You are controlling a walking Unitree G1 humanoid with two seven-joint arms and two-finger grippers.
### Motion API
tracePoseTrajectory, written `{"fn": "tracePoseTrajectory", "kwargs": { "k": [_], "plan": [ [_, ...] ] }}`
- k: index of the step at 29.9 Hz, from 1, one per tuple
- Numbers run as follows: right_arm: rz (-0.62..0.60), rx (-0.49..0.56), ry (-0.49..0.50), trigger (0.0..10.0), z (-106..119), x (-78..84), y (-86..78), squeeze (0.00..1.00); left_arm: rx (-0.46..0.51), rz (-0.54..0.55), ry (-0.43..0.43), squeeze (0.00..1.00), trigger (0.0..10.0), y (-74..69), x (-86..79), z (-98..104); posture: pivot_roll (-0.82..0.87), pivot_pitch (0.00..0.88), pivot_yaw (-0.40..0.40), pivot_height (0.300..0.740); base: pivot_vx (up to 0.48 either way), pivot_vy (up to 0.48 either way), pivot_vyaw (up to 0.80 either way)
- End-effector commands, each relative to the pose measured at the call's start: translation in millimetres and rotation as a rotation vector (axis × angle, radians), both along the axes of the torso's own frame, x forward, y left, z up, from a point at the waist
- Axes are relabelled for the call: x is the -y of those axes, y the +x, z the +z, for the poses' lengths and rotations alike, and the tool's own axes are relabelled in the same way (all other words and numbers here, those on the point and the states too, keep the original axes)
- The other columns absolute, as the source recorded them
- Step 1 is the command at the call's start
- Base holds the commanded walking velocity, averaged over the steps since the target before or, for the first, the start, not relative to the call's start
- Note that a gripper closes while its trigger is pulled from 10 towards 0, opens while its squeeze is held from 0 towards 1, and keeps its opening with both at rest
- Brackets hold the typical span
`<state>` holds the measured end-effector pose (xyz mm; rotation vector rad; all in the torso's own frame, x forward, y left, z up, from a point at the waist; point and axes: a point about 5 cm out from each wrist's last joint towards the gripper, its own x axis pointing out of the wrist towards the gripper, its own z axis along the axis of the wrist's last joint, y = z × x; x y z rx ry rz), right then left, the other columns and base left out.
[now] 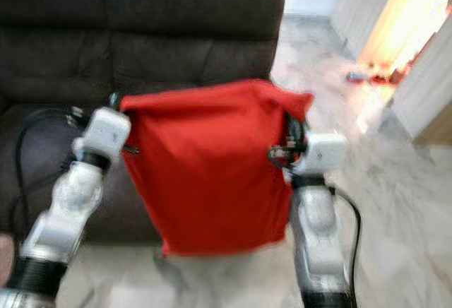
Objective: Move the pillow to the sofa from floor
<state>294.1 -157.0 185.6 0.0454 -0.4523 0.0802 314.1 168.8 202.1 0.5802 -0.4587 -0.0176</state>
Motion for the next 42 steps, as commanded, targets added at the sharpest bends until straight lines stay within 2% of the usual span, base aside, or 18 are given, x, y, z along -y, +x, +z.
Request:
{"fn": "tracePoseTrajectory", "kwargs": {
  "k": [1,7,12,14,17,26,34,42],
  "plan": [
    [-0.015,0.089,0.004,10.0,22.6,5.3,-2.8,0.0,0.15,-0.046,-0.026,0.0,10.0,-3.6,11.1,36.6,0.05,0.0,-0.056,0.74,0.349,0.0,0.0],
    [0.043,0.147,-0.006,10.0,42.1,-6.5,-2.8,0.0,0.192,-0.027,-0.022,0.0,10.0,-3.4,10.7,51.4,0.05,0.0,-0.06,0.74,0.358,0.0,0.0],
    [0.07,0.16,-0.009,10.0,48.0,-11.3,-3.8,0.0,0.211,-0.016,-0.028,0.0,10.0,-3.4,8.8,58.7,0.05,0.0,-0.061,0.74,0.361,0.0,0.0],
    [0.14,0.18,-0.038,10.0,55.0,-23.5,-7.3,0.0,0.232,-0.015,-0.029,0.0,10.0,-4.2,9.4,67.1,0.05,0.0,-0.064,0.74,0.36,0.0,0.68],
    [0.183,0.175,-0.057,10.0,54.2,-29.4,-9.0,0.0,0.235,-0.016,-0.03,0.0,10.0,-4.5,10.2,68.0,0.05,0.0,-0.064,0.74,0.363,0.0,0.8],
    [0.174,0.158,-0.049,10.0,54.3,-25.4,-8.1,0.0,0.223,-0.011,-0.035,0.0,10.0,-4.3,9.0,66.0,0.05,0.0,-0.066,0.74,0.36,0.0,0.09],
    [0.212,0.19,-0.07,10.0,62.7,-32.5,-10.9,0.0,0.23,-0.01,-0.036,0.0,10.0,-4.4,9.5,69.1,0.05,0.0,-0.067,0.74,0.36,0.0,0.08],
    [0.207,0.185,-0.067,10.0,62.4,-30.6,-9.5,0.0,0.227,-0.014,-0.038,0.0,10.0,-4.5,10.4,68.7,0.05,0.0,-0.067,0.74,0.36,0.0,0.26]
  ]
}}
